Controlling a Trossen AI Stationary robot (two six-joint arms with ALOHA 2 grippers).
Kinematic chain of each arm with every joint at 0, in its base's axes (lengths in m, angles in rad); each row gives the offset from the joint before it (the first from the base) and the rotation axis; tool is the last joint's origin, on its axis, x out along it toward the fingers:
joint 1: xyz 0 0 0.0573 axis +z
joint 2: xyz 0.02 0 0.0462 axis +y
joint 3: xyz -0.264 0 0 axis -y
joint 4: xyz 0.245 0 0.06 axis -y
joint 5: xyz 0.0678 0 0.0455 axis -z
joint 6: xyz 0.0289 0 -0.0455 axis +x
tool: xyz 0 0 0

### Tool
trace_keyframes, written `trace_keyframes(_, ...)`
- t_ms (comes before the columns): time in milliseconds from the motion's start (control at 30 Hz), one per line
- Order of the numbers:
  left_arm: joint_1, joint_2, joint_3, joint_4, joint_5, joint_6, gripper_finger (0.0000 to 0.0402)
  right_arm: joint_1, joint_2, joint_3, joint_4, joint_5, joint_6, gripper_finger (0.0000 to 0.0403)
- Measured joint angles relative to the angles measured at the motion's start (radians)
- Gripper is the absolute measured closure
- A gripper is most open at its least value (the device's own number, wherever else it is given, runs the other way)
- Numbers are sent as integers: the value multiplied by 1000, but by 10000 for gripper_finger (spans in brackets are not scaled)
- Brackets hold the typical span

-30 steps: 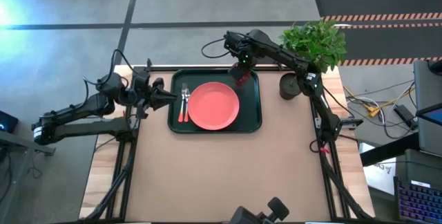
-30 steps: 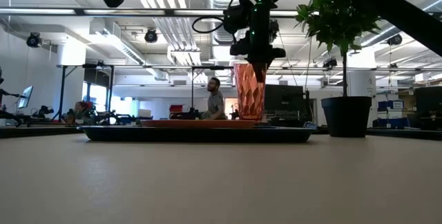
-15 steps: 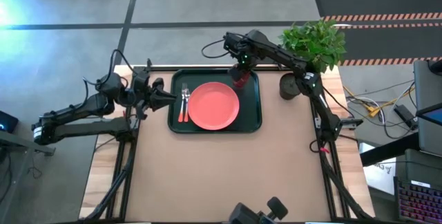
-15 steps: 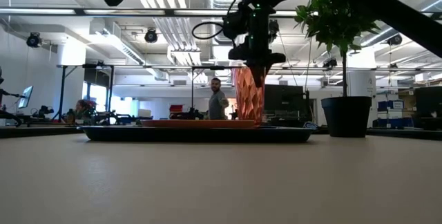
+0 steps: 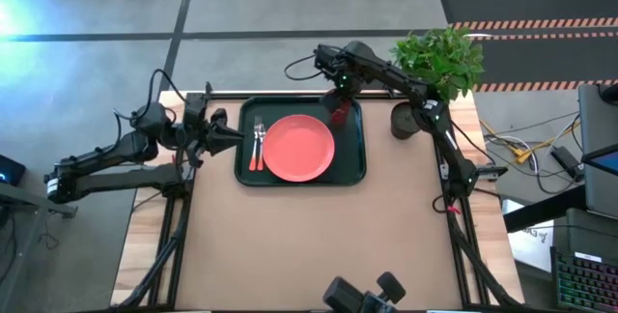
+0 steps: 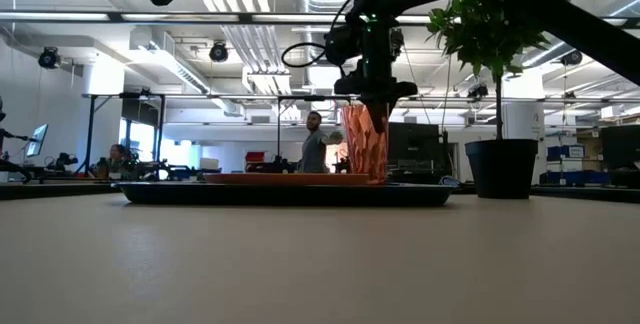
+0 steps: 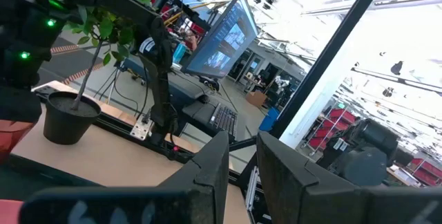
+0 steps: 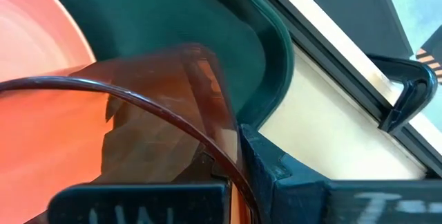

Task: Pick and place plate/cup/fork/spoon on tray
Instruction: Put the orange cup on the black serving tray to the top right of the orange plate

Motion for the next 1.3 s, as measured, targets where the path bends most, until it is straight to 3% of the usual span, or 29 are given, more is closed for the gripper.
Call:
trace_keyframes(533,0,0,0,0,0,1,343,-6,-4,-80,2,-55,13,395)
trace_keyframes(1300,0,1,0,0,0,1,343,-5,-6,-48,7,-24,-4,394)
